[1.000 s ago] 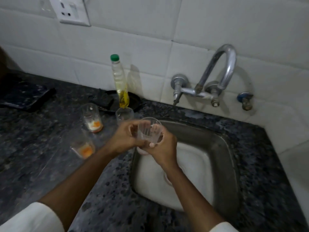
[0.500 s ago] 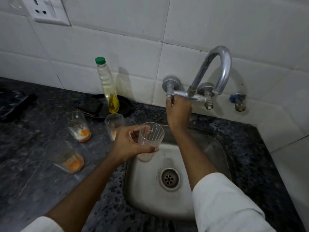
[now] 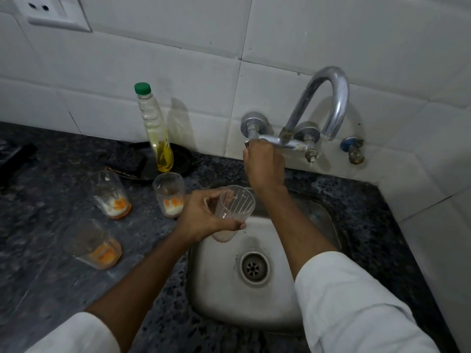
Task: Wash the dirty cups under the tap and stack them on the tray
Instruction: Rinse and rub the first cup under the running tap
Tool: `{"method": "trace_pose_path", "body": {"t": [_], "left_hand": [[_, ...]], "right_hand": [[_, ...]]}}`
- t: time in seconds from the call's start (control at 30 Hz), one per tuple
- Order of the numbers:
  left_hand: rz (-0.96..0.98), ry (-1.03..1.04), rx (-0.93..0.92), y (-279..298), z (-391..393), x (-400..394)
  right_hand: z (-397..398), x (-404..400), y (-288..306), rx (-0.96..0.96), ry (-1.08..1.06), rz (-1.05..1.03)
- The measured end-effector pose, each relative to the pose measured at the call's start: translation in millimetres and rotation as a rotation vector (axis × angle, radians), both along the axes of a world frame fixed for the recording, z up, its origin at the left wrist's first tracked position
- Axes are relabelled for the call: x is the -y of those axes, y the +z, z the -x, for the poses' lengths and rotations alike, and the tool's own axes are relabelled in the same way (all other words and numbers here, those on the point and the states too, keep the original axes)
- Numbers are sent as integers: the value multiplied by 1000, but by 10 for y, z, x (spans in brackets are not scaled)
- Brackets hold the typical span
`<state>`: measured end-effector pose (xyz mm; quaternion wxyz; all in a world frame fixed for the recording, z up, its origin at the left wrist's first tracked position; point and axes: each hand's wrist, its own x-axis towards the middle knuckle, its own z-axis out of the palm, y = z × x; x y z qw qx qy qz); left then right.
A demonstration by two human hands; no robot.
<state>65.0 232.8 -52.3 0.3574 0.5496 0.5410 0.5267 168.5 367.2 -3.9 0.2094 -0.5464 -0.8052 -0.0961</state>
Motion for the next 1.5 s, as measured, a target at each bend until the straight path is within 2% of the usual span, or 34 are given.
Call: {"method": "trace_pose_path", "body": {"t": [0.1, 0.17, 0.33, 0.37, 0.47, 0.5, 0.57, 0.63, 0.7, 0.77, 0.8, 0.87, 0.93, 1.0, 1.03, 1.07, 1.13, 1.2, 1.27, 1.3, 1.33, 1.43, 1.47, 1.5], "left_hand": [[-17, -24, 11, -30, -28, -48], [-27, -31, 8, -42, -92, -96], [-70, -28, -25, -125, -397, -327], [-88, -27, -36, -138, -493, -382], [-130, -64, -125, -118, -814, -521], [-140, -90, -164, -111, -903, -552], [-138, -167, -200, -122, -1024, -605], [-96, -183, -186, -174, -1099, -636], [-20, -134, -156, -242, -1129, -608], [169, -22, 13, -325, -1151, -481], [265, 57, 186, -372, -1158, -384], [394, 203, 713, -495, -1199, -248], [413, 181, 1165, -559, -1298, -226], [353, 124, 1363, -545, -1394, -294], [335, 131, 1385, -535, -1402, -349], [342, 124, 1384, -496, -1388, -398], [362, 106, 1333, -482, -1322, -476], [486, 127, 1250, -437, -1264, -511], [611, 143, 1202, -428, -1241, -514], [642, 118, 1199, -415, -1246, -508], [648, 74, 1207, -391, -1277, -494], [452, 26, 1264, -482, -1424, -464], [387, 29, 1310, -536, -1455, -463], [358, 36, 1322, -560, -1447, -467]], "right_hand": [[7, 20, 45, 25, 21, 24], [-43, 81, 101, -42, 39, 57], [-648, 829, 40, -466, 174, 191], [-819, 963, -23, -464, 198, 240], [-1259, 1013, -217, -251, 217, 440], [-1362, 950, -242, -234, 238, 508], [-1512, 805, -272, -240, 296, 595], [-1592, 703, -284, -281, 319, 565], [-1592, 637, -313, -409, 300, 504], [-1538, 625, -316, -555, 223, 522], [-1500, 631, -335, -621, 172, 551], [-1396, 656, -347, -789, 92, 626], [-1285, 679, -365, -970, 19, 735], [-1189, 717, -372, -1074, 8, 823], [-1163, 744, -394, -1034, 54, 823], [-1167, 759, -419, -912, 145, 797], [-1251, 759, -444, -478, 359, 662], [-1397, 711, -402, -47, 456, 569], [-1532, 664, -347, 158, 490, 554], [-1566, 676, -314, 152, 496, 548], [-1566, 703, -298, 62, 480, 544], [-1357, 758, -306, -511, 244, 605], [-1293, 750, -333, -654, 186, 672], [-1264, 741, -358, -712, 179, 741]]}}
